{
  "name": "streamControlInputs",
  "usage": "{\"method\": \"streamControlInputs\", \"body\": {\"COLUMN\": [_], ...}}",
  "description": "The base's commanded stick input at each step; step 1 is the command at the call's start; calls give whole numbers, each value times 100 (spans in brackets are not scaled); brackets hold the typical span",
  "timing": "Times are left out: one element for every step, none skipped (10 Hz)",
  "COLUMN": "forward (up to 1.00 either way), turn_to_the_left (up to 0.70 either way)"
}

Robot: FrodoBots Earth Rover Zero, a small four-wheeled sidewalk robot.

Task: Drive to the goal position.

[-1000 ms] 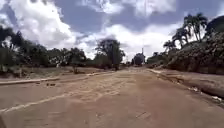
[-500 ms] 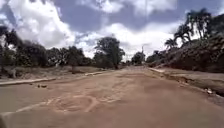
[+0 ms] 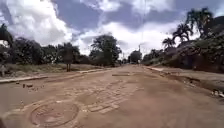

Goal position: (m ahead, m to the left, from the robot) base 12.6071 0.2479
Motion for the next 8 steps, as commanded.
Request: {"method": "streamControlInputs", "body": {"forward": [100,100,100,100,100,100,100,100], "turn_to_the_left": [0,0,0,0,0,0,0,0]}}
